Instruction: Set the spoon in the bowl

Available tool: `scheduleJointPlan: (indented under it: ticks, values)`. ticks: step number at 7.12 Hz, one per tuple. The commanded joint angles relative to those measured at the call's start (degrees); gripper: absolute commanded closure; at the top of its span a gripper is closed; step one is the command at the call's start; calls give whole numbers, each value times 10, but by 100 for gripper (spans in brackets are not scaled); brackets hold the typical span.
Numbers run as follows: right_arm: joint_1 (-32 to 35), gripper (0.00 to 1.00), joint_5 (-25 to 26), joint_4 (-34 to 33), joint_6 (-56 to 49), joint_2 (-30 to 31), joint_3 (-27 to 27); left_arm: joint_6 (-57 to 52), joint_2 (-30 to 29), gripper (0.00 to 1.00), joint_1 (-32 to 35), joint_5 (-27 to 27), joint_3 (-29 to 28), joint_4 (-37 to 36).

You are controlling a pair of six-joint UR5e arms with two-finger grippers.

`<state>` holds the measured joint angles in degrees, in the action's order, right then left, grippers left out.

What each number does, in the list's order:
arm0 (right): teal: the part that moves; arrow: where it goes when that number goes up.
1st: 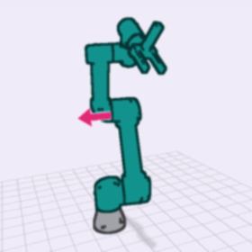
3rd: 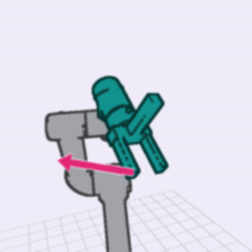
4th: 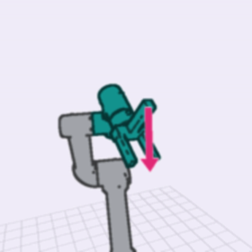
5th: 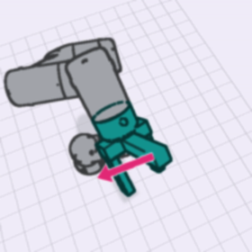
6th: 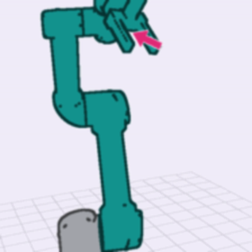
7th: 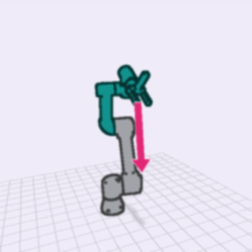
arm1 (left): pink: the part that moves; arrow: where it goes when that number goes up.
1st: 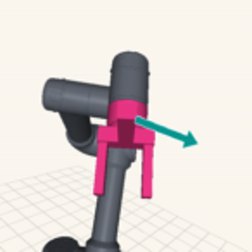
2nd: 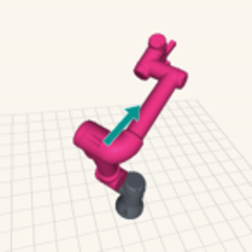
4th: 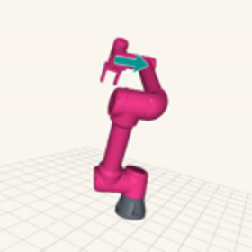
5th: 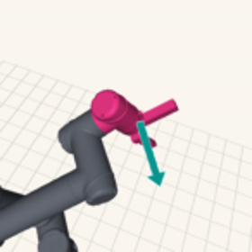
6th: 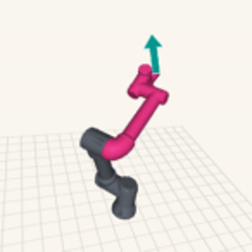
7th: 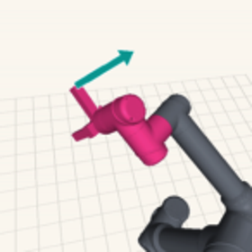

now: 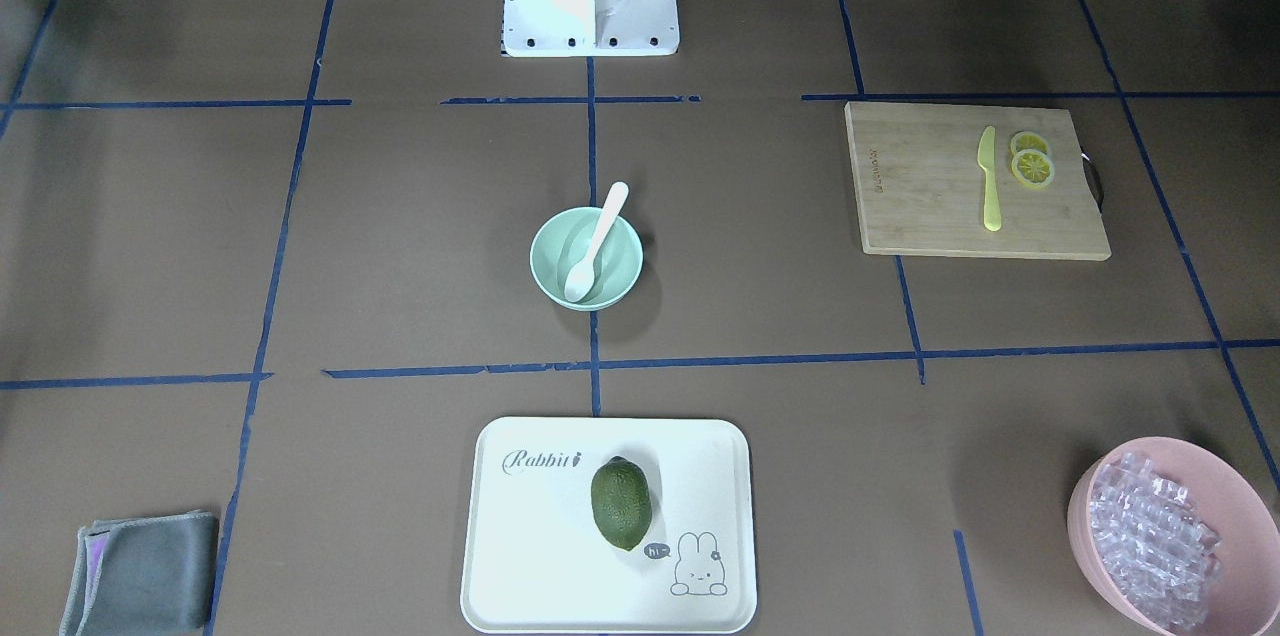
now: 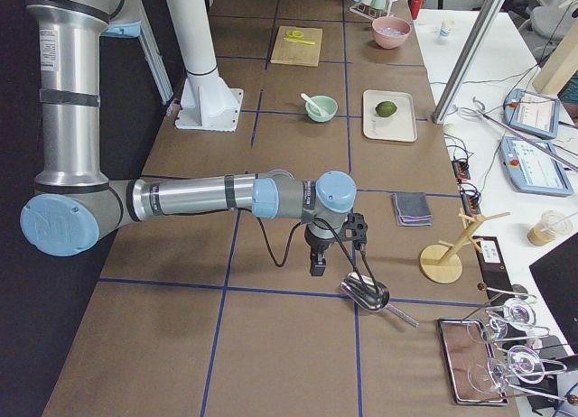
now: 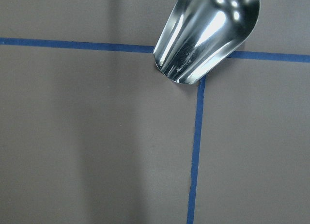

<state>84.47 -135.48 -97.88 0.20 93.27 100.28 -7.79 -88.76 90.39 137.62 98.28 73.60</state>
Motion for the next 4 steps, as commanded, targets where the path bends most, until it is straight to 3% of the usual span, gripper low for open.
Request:
scheduleJointPlan:
  ticks: [1, 4]
  values:
    - [0, 0, -1, 0, 2, 1, 0, 0, -4, 0, -2, -5, 2, -3]
    - [0, 0, 0, 0, 3, 1, -11, 0, 2, 0, -2, -6, 15, -1]
